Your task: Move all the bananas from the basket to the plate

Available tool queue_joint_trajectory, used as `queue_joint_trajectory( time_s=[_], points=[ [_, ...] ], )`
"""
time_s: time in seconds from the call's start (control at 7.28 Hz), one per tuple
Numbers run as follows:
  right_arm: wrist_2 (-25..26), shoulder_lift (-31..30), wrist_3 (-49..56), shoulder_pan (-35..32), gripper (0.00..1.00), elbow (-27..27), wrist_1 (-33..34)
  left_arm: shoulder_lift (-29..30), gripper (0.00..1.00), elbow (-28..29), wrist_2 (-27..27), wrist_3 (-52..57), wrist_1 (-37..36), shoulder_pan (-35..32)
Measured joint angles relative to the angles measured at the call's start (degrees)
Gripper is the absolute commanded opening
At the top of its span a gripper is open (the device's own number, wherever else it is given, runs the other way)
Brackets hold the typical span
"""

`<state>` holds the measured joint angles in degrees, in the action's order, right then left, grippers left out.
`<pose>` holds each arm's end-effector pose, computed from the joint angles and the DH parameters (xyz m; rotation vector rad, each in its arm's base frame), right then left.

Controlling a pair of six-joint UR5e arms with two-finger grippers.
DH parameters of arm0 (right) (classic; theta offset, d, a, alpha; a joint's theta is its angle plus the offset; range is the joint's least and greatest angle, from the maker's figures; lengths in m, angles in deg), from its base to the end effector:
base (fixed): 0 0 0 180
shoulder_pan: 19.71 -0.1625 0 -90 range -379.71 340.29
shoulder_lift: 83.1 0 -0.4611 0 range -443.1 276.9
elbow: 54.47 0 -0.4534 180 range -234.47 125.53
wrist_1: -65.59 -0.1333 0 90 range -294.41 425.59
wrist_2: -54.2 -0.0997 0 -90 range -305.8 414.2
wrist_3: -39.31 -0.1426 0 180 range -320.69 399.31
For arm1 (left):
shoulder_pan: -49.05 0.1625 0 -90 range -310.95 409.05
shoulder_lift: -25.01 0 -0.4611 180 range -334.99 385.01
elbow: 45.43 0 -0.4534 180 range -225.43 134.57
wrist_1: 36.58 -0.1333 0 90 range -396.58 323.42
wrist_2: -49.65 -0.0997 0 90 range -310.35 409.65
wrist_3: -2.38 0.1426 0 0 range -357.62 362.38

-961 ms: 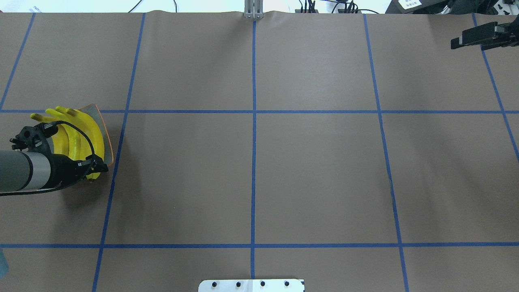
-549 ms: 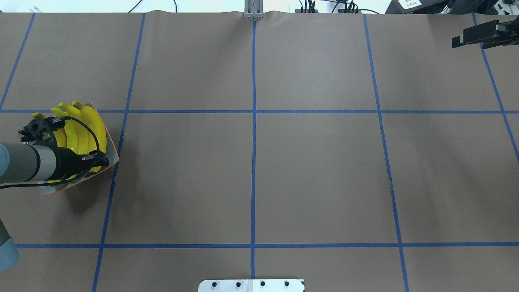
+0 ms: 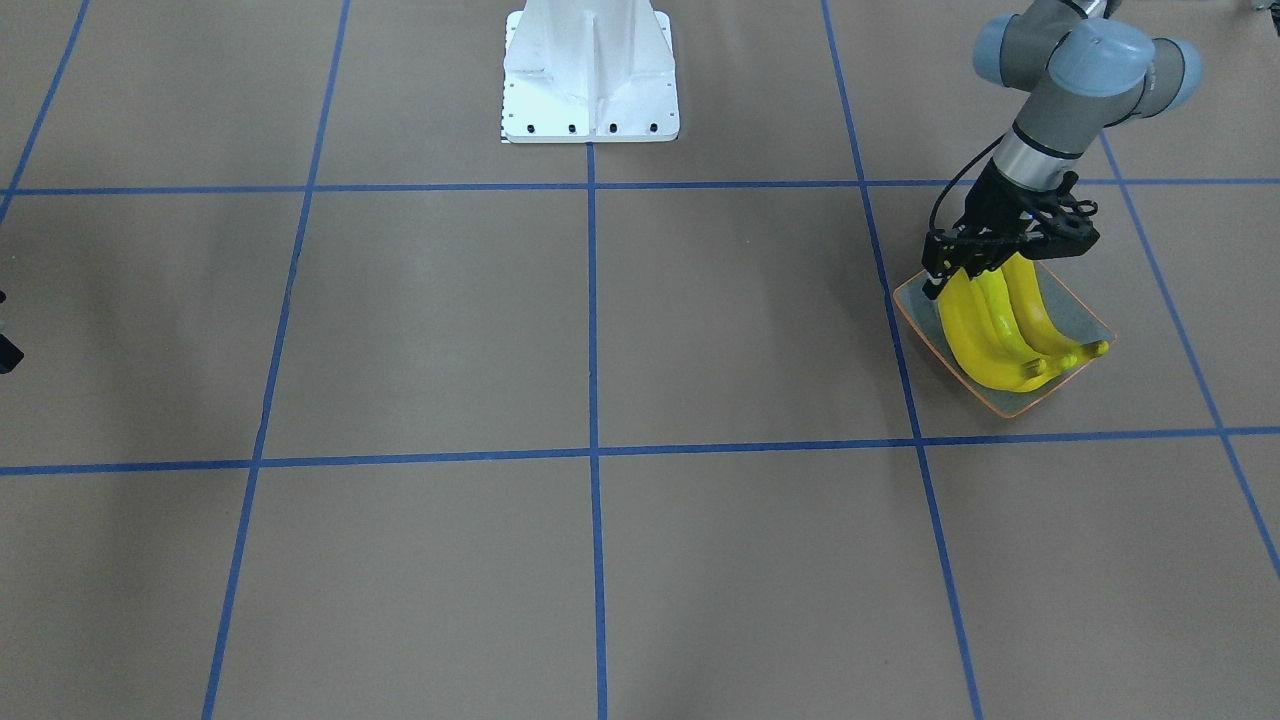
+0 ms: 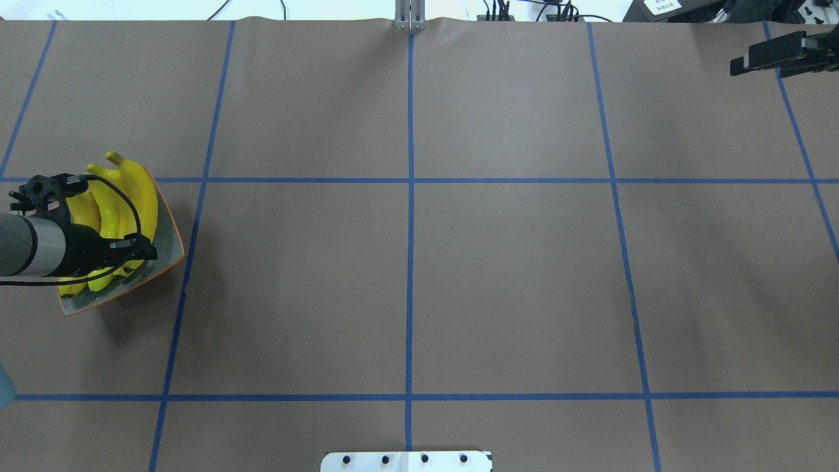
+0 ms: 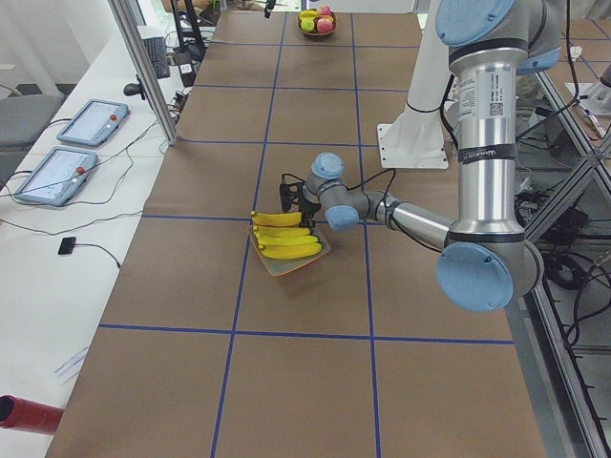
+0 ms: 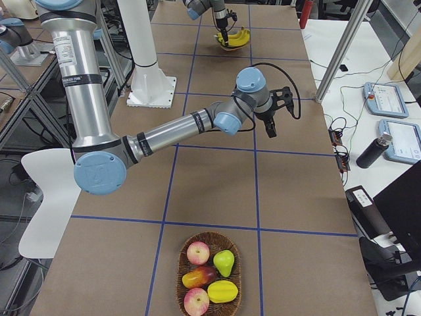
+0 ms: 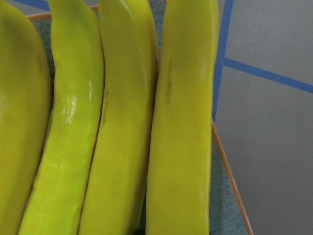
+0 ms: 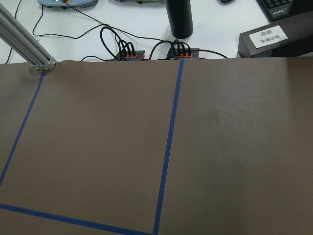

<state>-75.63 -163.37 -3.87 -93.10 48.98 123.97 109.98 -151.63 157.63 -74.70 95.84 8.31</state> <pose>-0.1432 -0.6269 0.4202 0.4729 -1.0071 0.0827 0.3757 -0.4414 0.5343 0.1598 0.9617 -0.3000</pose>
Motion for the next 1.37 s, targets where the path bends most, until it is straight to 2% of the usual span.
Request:
queue_joint_trajectory(
  time_s=[0.55,0.96,1.24,1.37],
  points=[
    [-0.2,-0.1,0.0,-0.3,1.0,0.0,0.1,-0.3,1.0,0.1,2.1,3.6,1.0,-1.8],
    [-2.4,-0.6,0.9,-2.8,1.0,-0.2,0.6,0.0,1.0,-3.3,9.8,6.5,0.7,-9.5],
    [-3.1,-1.5,10.0,-6.4,1.0,-1.3,5.6,0.1,1.0,-4.6,10.7,19.3,-2.6,-15.1],
    [-3.2,-2.2,17.7,-9.1,1.0,-1.6,10.4,0.3,1.0,-6.0,10.8,29.4,-8.3,-18.7]
  ],
)
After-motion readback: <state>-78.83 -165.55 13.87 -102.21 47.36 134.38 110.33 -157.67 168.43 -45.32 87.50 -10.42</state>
